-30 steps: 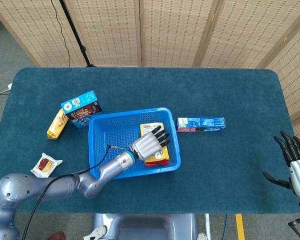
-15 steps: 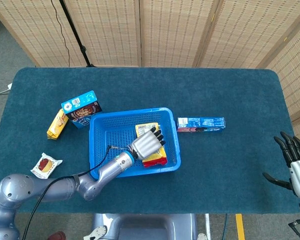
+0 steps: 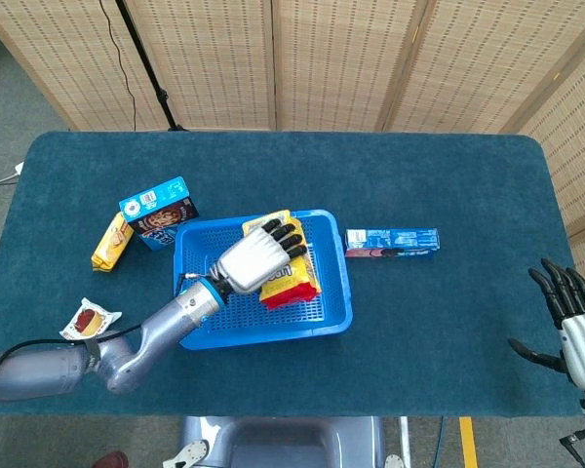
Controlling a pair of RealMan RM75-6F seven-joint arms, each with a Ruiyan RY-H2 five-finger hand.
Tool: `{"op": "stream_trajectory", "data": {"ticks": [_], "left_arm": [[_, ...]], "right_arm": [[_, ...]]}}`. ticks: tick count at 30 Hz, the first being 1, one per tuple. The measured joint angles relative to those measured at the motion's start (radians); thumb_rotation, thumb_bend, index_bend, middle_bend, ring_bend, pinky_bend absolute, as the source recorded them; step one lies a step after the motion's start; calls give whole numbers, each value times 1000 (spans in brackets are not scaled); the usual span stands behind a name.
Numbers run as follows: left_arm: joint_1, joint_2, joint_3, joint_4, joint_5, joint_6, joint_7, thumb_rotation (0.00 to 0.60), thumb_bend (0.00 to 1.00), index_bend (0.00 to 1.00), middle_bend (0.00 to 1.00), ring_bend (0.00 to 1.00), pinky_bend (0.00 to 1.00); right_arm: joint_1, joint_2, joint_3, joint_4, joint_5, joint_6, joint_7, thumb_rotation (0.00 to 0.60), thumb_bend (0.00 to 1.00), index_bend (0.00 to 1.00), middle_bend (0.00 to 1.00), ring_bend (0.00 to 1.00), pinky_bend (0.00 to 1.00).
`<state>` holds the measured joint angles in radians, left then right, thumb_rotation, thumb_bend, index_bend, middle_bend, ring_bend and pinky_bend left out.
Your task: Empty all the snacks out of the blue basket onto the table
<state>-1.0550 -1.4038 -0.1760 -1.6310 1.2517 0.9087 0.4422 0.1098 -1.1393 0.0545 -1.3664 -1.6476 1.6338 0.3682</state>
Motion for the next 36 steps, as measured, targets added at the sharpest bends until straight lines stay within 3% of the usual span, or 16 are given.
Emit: {"op": "stream_trajectory", "data": {"ticks": [6, 12, 15, 19, 27, 29, 30, 31, 33, 34, 36], "left_arm": [[99, 185, 31, -91, 129, 105, -83, 600, 183, 572, 556, 500, 622], [243, 313, 135, -104, 323, 265, -235, 600, 181, 572, 555, 499, 621], [338, 360, 214, -65, 451, 366, -326, 600, 178, 571, 550, 495, 622], [453, 371, 304, 57, 555, 479, -422, 600, 172, 570, 546, 492, 622], [542, 282, 354, 301, 629, 532, -444, 600, 153, 565, 517, 445, 604], [556, 251, 360, 348, 636, 527, -431, 600, 137, 533, 454, 376, 513], [561, 239, 362, 360, 637, 521, -428, 600, 127, 461, 370, 300, 414], [566, 229, 365, 370, 637, 510, -428, 600, 116, 381, 287, 230, 334], [571, 223, 368, 377, 633, 493, -431, 600, 68, 96, 51, 39, 92], [573, 222, 369, 377, 628, 486, -435, 600, 42, 26, 6, 4, 31], [576, 226, 371, 365, 617, 477, -447, 600, 6, 0, 0, 0, 0]], "right_arm": [[2, -1, -6, -7, -13, 1, -10, 600, 0, 0, 0, 0, 0], [-1, 3, -10, -17, -23, 10, -12, 600, 0, 0, 0, 0, 0], [-2, 6, -12, -24, -35, 20, -14, 600, 0, 0, 0, 0, 0], [-5, 9, -17, -33, -48, 31, -19, 600, 0, 0, 0, 0, 0], [-11, 16, -23, -45, -61, 48, -20, 600, 0, 0, 0, 0, 0], [-12, 17, -22, -45, -61, 50, -17, 600, 0, 0, 0, 0, 0], [-12, 17, -22, -45, -61, 51, -17, 600, 0, 0, 0, 0, 0], [-13, 18, -22, -45, -61, 53, -15, 600, 0, 0, 0, 0, 0], [-14, 18, -21, -44, -60, 55, -15, 600, 0, 0, 0, 0, 0], [-14, 18, -21, -44, -59, 55, -15, 600, 0, 0, 0, 0, 0], [-14, 19, -20, -43, -58, 55, -14, 600, 0, 0, 0, 0, 0]]}}
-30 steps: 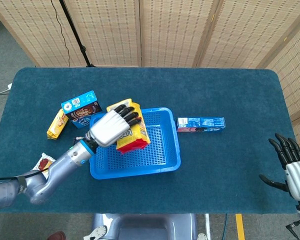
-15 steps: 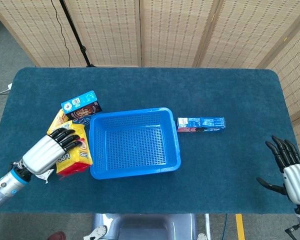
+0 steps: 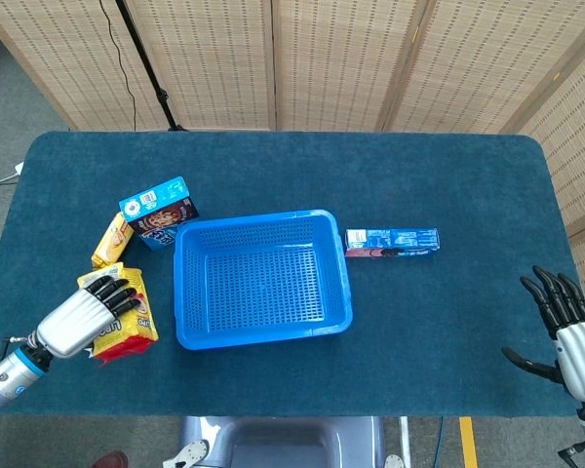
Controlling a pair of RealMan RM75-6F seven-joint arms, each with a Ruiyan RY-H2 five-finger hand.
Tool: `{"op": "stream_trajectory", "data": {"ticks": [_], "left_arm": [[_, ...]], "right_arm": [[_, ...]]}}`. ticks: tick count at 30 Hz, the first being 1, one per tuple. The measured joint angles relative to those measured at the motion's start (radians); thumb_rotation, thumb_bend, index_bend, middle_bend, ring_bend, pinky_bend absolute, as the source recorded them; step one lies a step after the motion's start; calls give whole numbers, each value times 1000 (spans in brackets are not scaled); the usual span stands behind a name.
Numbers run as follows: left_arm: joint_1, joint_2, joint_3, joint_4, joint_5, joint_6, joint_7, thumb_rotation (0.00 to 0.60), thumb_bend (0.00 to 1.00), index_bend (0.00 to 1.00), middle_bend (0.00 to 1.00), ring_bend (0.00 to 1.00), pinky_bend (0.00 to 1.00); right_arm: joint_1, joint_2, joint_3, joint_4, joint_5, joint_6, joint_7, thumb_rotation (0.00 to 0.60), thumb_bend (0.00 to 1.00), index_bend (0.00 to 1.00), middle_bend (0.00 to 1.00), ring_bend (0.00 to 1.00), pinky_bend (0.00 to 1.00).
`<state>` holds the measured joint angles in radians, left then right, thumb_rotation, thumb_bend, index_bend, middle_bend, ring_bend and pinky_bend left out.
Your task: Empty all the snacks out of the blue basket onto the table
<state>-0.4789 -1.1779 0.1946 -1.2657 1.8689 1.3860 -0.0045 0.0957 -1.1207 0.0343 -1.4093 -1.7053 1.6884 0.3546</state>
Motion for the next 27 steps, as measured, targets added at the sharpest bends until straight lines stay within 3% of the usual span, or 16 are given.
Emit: {"op": "stream_trajectory", "data": {"ticks": [10, 16, 22, 27], "left_arm": [[55, 75, -22, -157, -87, 30, -68, 600, 0, 0, 0, 0, 0], [149, 93, -40, -257, -214, 68, -14, 600, 0, 0, 0, 0, 0], [277, 65, -55, -328, -322, 142, 28, 600, 0, 0, 0, 0, 0], [334, -16, -84, -293, -324, 241, 43, 600, 0, 0, 0, 0, 0]], "right_arm": [[-1, 1, -1, -6, -4, 3, -11, 600, 0, 0, 0, 0, 0], [-8, 5, 4, -12, 6, 9, -50, 600, 0, 0, 0, 0, 0], [-15, 9, 12, -29, 36, -8, -172, 600, 0, 0, 0, 0, 0], [-21, 22, 3, -70, 64, -58, -290, 600, 0, 0, 0, 0, 0]]}}
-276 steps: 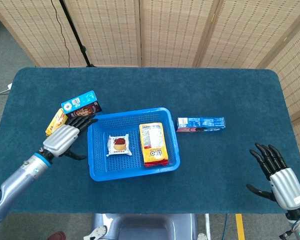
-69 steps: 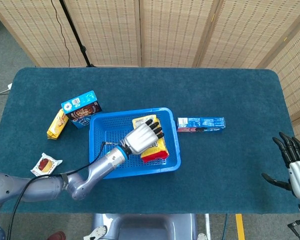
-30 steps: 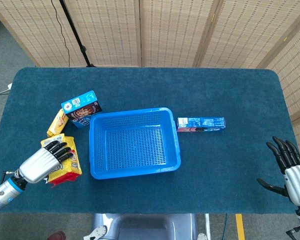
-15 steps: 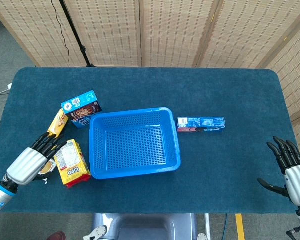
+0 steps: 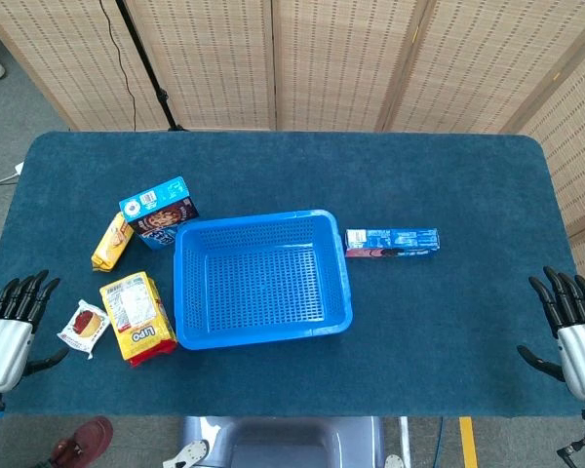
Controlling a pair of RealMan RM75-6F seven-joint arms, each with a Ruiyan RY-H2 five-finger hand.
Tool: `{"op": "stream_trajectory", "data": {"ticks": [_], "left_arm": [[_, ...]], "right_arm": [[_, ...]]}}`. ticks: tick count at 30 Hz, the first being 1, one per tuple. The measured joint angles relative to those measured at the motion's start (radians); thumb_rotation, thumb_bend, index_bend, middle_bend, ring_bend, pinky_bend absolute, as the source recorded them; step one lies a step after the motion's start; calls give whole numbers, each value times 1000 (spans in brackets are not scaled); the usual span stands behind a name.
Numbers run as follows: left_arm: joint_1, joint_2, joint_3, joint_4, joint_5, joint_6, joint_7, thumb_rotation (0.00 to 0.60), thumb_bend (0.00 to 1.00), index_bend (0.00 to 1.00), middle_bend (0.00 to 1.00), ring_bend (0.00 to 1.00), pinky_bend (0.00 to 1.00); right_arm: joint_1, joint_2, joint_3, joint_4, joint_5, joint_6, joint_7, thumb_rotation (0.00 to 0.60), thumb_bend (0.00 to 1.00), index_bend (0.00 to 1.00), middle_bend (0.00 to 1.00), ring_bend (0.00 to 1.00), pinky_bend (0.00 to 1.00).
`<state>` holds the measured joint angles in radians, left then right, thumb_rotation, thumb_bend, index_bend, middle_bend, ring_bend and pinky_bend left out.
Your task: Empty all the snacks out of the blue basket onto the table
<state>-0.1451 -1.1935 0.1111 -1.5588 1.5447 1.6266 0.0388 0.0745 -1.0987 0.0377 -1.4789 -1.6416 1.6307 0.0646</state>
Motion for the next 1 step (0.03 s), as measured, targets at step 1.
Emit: {"op": "stream_trajectory", "data": {"ticks": [1], "left_arm": [[15, -24, -8, 17, 3, 23, -3, 600, 0, 0, 0, 0, 0]], "right_arm": [[-1, 4, -3, -15, 5, -12, -18, 600, 0, 0, 0, 0, 0]]}}
